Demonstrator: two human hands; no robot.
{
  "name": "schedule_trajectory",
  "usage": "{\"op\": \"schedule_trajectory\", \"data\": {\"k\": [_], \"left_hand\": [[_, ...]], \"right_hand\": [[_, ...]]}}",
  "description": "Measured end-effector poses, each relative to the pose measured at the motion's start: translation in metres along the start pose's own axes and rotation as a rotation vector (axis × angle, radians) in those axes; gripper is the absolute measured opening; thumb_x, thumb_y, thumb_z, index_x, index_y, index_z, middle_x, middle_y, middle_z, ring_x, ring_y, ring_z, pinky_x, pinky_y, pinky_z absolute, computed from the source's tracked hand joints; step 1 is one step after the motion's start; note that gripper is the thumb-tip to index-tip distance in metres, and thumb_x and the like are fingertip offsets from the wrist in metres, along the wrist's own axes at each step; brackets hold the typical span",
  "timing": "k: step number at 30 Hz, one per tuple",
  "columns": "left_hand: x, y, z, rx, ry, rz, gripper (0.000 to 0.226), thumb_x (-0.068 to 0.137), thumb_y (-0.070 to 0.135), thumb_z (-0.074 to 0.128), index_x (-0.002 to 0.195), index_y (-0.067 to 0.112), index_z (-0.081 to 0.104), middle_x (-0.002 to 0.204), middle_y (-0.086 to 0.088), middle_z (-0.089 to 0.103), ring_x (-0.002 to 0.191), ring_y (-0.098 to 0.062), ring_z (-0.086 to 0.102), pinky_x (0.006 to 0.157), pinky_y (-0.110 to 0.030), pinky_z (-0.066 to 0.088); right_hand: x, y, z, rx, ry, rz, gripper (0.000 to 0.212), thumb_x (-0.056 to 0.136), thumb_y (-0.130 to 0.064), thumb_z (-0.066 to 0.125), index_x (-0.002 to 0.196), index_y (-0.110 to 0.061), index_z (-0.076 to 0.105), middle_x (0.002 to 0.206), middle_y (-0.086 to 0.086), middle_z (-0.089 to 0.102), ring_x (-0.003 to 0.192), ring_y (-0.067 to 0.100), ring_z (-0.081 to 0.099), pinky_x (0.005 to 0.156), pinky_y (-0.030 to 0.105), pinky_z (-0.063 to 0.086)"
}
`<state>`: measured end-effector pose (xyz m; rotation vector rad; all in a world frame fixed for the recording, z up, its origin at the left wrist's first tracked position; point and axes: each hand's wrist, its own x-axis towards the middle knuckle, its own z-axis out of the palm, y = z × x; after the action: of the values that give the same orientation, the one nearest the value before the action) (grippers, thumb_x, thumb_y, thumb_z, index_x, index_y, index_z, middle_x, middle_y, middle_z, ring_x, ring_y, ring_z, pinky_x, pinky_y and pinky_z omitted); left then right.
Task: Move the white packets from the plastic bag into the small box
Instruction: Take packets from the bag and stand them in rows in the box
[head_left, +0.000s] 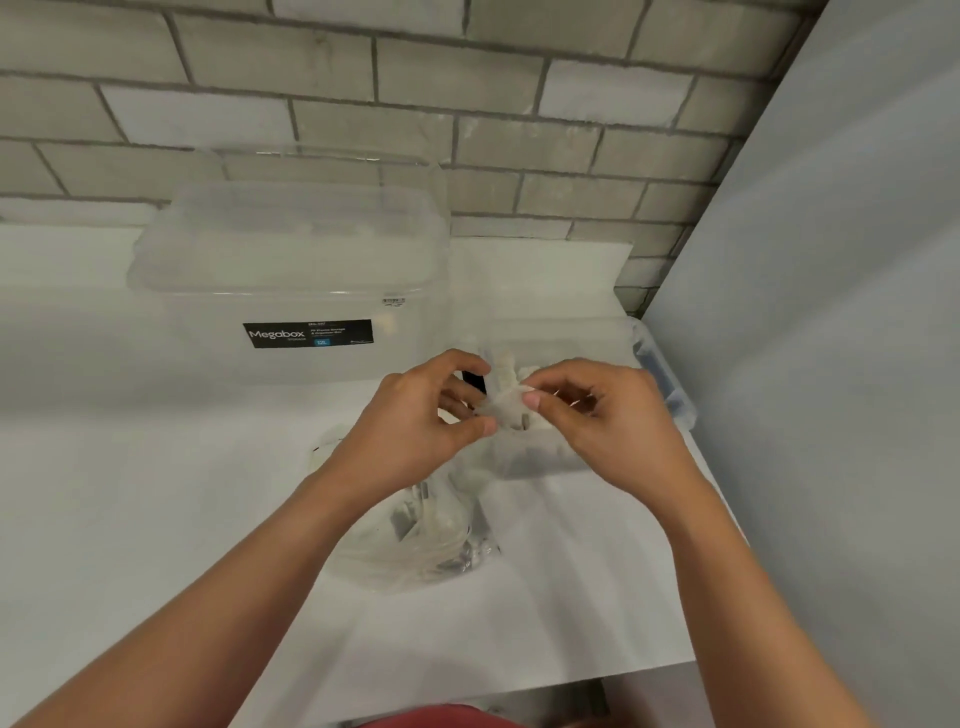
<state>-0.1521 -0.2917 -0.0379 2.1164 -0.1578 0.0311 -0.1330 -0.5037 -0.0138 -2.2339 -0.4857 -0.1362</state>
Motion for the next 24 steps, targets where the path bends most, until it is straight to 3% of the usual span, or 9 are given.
{"op": "schedule_trajectory", "data": {"k": [3, 5, 9, 15, 19, 24], "left_hand": [[0.007, -0.005, 0.016, 0.104, 0.102, 0.014, 0.038, 0.079, 0.043, 0.080, 0.113, 0.035, 0.063, 0.103, 0.019, 0.067, 0.092, 0.002, 0.062, 0.078, -0.025, 0.055], [0.008, -0.009, 0.028, 0.191, 0.096, 0.052, 0.034, 0.080, 0.049, 0.076, 0.110, 0.035, 0.066, 0.107, 0.020, 0.065, 0.095, 0.001, 0.061, 0.080, -0.030, 0.055], [0.004, -0.012, 0.051, 0.307, 0.066, 0.095, 0.032, 0.084, 0.053, 0.070, 0.110, 0.035, 0.069, 0.114, 0.022, 0.059, 0.095, -0.002, 0.059, 0.082, -0.033, 0.054], [0.001, -0.016, 0.064, 0.380, 0.162, 0.100, 0.024, 0.087, 0.043, 0.072, 0.104, 0.026, 0.075, 0.116, 0.016, 0.064, 0.091, -0.005, 0.064, 0.079, -0.027, 0.053], [-0.001, -0.017, 0.067, 0.356, 0.178, 0.092, 0.024, 0.087, 0.041, 0.073, 0.104, 0.024, 0.075, 0.118, 0.013, 0.065, 0.092, -0.006, 0.065, 0.080, -0.029, 0.054], [-0.002, -0.017, 0.066, 0.381, 0.159, 0.095, 0.028, 0.091, 0.043, 0.068, 0.111, 0.025, 0.072, 0.125, 0.013, 0.062, 0.102, -0.005, 0.063, 0.084, -0.022, 0.050]], "right_hand": [[0.018, 0.012, -0.014, -0.085, 0.169, 0.013, 0.006, 0.090, -0.025, 0.075, 0.092, -0.029, 0.079, 0.082, -0.022, 0.072, 0.075, 0.001, 0.065, 0.068, 0.009, 0.046], [0.030, 0.022, -0.019, -0.177, 0.195, 0.016, 0.006, 0.091, -0.029, 0.074, 0.094, -0.031, 0.078, 0.081, -0.022, 0.072, 0.074, 0.000, 0.065, 0.071, 0.016, 0.050], [0.050, 0.046, -0.016, -0.295, -0.043, 0.091, 0.008, 0.091, -0.034, 0.071, 0.097, -0.033, 0.078, 0.086, -0.018, 0.073, 0.080, 0.001, 0.065, 0.079, 0.033, 0.057], [0.075, 0.069, 0.018, -0.289, -0.477, 0.164, 0.008, 0.080, -0.026, 0.083, 0.086, -0.031, 0.081, 0.084, -0.015, 0.074, 0.081, 0.004, 0.068, 0.080, 0.034, 0.060], [0.087, 0.081, 0.042, -0.405, -0.485, 0.174, 0.008, 0.076, -0.027, 0.083, 0.081, -0.030, 0.078, 0.080, -0.013, 0.073, 0.071, 0.012, 0.067, 0.069, 0.038, 0.063], [0.090, 0.089, 0.049, -0.468, -0.481, 0.192, 0.008, 0.075, -0.032, 0.083, 0.076, -0.031, 0.075, 0.078, -0.013, 0.072, 0.068, 0.014, 0.067, 0.069, 0.038, 0.062]]}}
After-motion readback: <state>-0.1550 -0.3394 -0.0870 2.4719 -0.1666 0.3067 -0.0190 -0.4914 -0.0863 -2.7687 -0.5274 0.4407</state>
